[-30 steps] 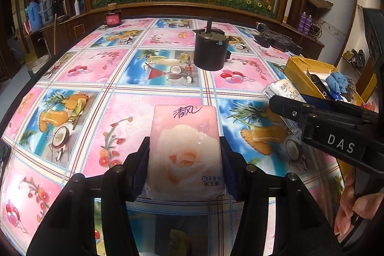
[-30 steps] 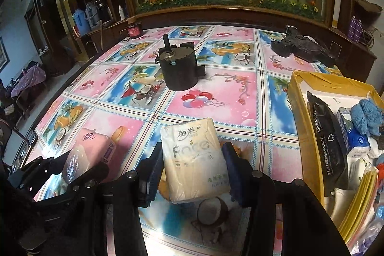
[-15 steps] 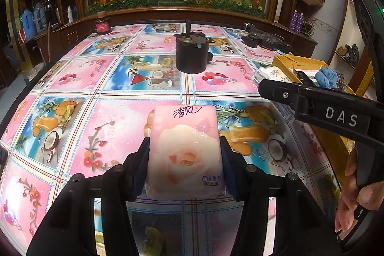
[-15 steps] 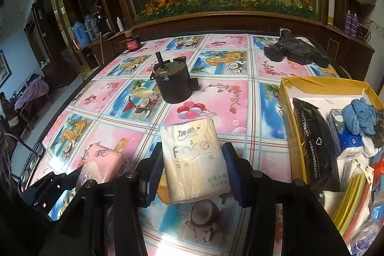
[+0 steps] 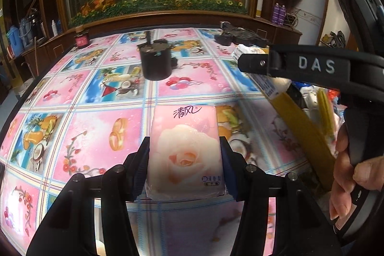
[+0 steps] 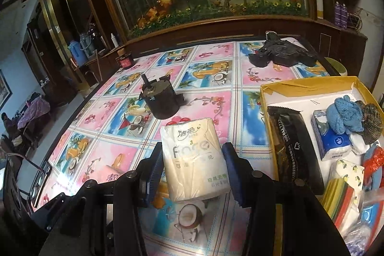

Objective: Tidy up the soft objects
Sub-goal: 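Lift and carry both tissue packs with both grippers toward the yellow box, then lower both tissue packs into the box with both grippers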

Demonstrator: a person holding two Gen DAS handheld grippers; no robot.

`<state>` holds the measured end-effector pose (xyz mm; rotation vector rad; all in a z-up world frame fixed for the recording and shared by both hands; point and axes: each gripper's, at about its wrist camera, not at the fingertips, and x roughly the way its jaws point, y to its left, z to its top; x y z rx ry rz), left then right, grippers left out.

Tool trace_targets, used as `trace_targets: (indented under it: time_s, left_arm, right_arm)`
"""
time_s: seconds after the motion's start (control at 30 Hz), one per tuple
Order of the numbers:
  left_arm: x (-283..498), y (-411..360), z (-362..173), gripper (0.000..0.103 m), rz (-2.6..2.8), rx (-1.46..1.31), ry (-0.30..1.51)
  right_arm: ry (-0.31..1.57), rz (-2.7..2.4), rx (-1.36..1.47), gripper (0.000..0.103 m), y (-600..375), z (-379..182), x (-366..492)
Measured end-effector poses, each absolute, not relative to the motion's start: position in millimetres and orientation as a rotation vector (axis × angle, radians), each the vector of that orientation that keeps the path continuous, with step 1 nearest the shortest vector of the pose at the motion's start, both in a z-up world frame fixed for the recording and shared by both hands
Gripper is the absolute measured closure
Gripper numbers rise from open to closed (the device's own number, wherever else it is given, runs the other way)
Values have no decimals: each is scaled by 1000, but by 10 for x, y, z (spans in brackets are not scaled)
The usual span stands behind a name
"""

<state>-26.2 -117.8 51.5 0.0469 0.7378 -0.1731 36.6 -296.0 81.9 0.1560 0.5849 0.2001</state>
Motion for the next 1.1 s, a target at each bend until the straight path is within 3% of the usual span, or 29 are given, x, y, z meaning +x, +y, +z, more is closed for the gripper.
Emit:
trace_targets:
  time_s: [0.77, 1.1]
  left_arm:
    - [-348, -2308, 944, 51, -379, 103, 668]
    - [-213, -2715, 763, 51, -421, 101, 729]
  right_arm:
    - [475, 38, 301, 55, -4120, 960, -174]
    - [492, -30, 349, 55, -4541, 872, -338]
